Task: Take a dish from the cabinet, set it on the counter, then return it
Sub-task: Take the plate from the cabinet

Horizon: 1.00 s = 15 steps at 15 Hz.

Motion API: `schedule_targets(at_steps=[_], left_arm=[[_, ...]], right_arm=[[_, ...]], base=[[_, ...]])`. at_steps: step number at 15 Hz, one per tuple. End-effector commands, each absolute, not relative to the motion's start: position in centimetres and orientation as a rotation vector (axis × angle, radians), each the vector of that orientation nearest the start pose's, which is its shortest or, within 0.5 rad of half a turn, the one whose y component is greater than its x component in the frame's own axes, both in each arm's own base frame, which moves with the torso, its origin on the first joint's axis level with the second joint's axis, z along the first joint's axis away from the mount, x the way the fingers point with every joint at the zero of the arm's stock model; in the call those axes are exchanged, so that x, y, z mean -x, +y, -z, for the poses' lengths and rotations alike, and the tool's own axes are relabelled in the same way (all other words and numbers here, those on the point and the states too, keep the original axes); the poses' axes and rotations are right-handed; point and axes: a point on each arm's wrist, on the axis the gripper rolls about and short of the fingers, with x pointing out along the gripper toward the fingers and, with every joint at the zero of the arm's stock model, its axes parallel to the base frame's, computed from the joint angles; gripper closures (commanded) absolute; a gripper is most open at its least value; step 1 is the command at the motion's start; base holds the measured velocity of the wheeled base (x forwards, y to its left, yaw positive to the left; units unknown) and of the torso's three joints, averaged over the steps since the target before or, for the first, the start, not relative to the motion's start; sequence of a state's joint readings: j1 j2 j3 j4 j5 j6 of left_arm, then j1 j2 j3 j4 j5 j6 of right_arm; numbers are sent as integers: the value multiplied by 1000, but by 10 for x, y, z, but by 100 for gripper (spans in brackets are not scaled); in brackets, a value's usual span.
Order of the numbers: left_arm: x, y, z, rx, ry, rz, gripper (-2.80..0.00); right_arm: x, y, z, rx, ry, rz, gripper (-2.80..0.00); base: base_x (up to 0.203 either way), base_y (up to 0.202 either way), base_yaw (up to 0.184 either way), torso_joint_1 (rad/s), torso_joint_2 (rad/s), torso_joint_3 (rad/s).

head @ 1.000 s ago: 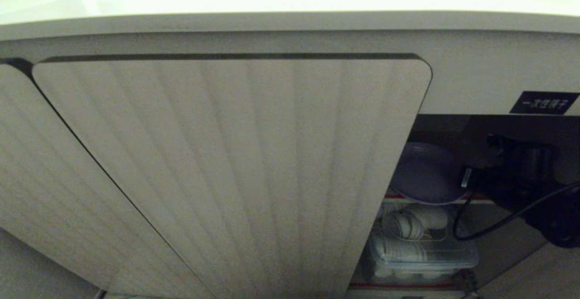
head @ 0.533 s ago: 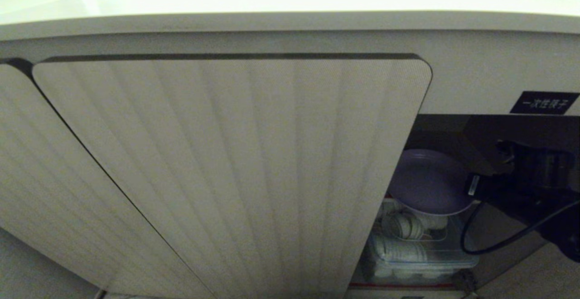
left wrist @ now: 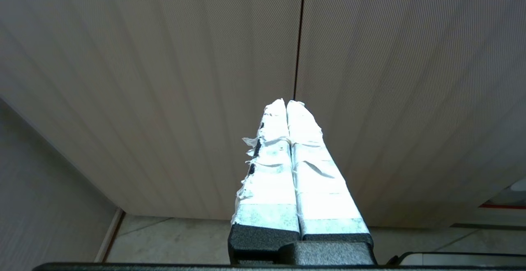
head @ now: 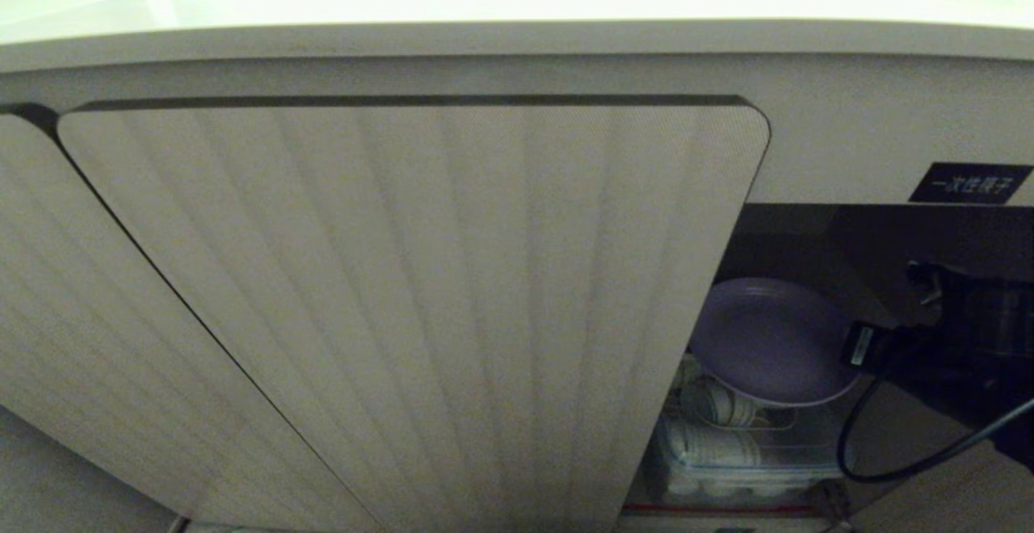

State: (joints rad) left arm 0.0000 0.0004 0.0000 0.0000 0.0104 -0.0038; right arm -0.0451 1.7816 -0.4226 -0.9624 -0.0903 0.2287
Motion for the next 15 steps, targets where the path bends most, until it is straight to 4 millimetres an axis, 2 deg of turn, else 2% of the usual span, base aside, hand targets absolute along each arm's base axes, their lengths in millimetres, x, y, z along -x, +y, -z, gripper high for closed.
schedule_targets(at_steps=[1,15], left_arm=[[23,0,-75,5,0,-11,0],[23,0,-75,5,0,-11,0]], right_arm=[[-258,-13,-103,-222,364,175,0],[-184,-8,-104,-240,389,165,0]], base=[[0,0,0,0,0,0],[0,0,0,0,0,0]])
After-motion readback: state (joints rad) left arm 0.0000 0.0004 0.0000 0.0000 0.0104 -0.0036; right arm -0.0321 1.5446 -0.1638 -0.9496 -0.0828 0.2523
